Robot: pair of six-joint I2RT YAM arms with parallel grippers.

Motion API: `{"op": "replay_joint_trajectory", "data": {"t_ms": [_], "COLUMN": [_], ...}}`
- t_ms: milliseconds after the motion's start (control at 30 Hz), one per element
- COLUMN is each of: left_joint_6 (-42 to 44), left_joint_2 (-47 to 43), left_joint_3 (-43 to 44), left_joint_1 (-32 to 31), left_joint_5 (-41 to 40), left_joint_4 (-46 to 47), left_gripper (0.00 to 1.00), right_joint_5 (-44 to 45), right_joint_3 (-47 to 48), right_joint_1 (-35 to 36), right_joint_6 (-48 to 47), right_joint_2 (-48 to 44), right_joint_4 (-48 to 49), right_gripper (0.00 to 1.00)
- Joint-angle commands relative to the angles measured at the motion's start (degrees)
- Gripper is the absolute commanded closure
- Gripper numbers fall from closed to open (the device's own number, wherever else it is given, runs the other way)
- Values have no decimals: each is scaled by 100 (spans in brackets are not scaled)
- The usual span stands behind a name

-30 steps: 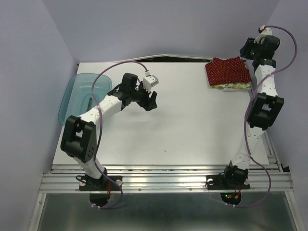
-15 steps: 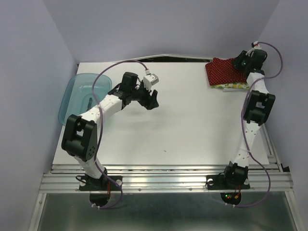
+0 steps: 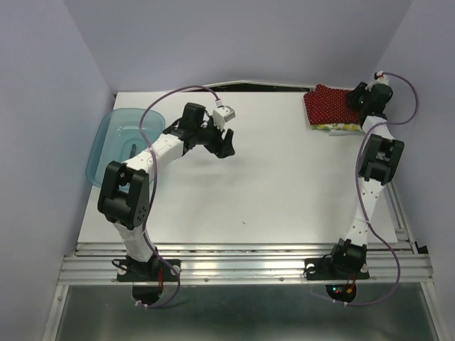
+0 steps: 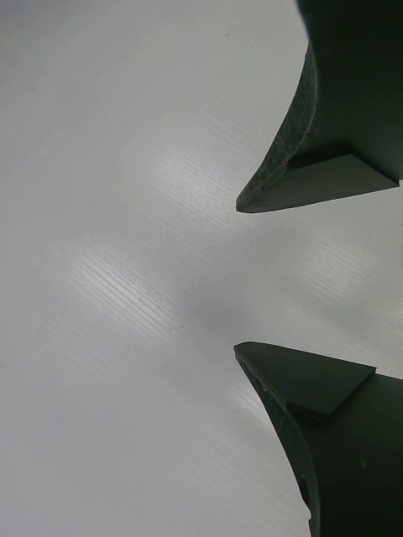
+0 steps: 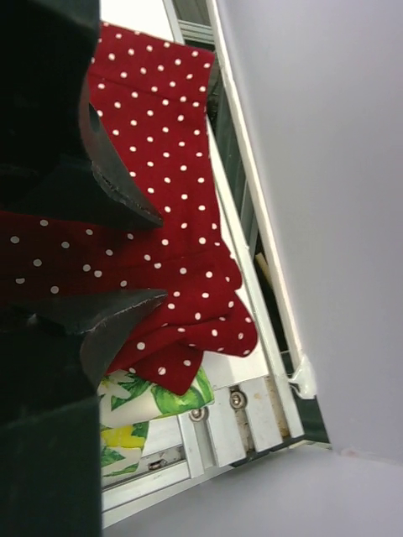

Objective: Fold and stack the skirts
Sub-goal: Neatly place the folded skirt to the corner

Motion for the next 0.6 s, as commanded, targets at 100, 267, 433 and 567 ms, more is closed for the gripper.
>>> {"op": "replay_joint_trajectory", "data": {"t_ms": [100, 267, 433, 567], "left_joint_6": [10, -139, -184, 45], "left_joint_2": [-122, -296, -631, -860], "left_joint_3": [315, 456, 578, 973], "left_joint_1": [85, 348, 595, 753], "left_joint_5": [86, 183, 42, -335], "left_joint_4": [-62, -27, 43, -123], "left_gripper": [23, 17, 11, 10], "right_joint_5": [106, -16, -376, -746], "right_joint_3": [-134, -424, -959, -1504], "right_joint_1": [-181, -181, -181, -181], "right_joint_6": [-72, -143, -283, -705], "right_joint_2": [-127, -847, -2137, -3148], "right_joint_4": [607, 581, -321, -1359], "right_gripper": [52, 10, 0, 0]}}
